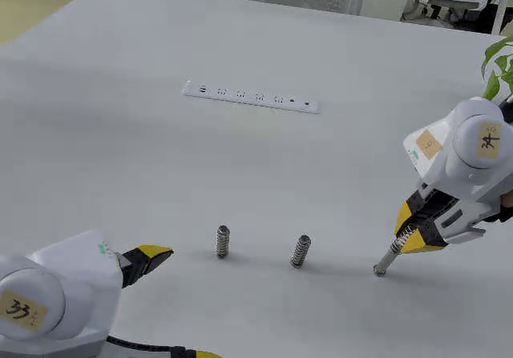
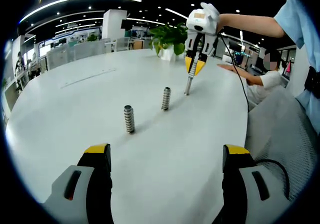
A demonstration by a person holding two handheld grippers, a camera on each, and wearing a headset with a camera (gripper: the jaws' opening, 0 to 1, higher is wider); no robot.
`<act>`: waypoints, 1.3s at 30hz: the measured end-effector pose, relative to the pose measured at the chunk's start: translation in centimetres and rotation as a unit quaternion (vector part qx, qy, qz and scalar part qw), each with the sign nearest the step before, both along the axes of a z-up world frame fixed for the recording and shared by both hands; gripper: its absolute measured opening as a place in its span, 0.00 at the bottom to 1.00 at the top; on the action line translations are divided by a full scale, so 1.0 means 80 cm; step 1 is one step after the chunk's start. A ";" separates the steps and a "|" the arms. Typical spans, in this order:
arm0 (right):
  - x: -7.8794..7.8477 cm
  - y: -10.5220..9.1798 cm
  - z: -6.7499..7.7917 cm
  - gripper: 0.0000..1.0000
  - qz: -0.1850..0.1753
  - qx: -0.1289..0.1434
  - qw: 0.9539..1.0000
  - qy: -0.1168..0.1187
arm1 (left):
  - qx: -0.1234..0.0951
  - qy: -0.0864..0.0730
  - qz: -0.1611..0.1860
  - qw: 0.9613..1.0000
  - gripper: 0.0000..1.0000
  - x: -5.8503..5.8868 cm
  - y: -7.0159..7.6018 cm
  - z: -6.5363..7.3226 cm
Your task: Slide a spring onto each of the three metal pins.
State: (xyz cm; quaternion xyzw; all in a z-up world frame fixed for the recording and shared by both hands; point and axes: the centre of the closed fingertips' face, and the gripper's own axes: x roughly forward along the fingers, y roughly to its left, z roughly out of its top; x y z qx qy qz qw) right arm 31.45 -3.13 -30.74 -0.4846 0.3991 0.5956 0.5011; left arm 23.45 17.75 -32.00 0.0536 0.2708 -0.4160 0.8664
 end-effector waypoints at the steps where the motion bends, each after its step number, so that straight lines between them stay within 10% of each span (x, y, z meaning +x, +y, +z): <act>1: 0.000 0.000 -0.001 0.08 0.001 -0.001 1.000 -0.001 | 0.000 0.000 0.000 1.000 0.91 0.000 0.000 0.000; 39: -0.011 0.004 -0.063 0.08 0.003 -0.021 0.999 0.025 | 0.001 0.014 0.005 1.000 0.88 -0.005 0.006 -0.007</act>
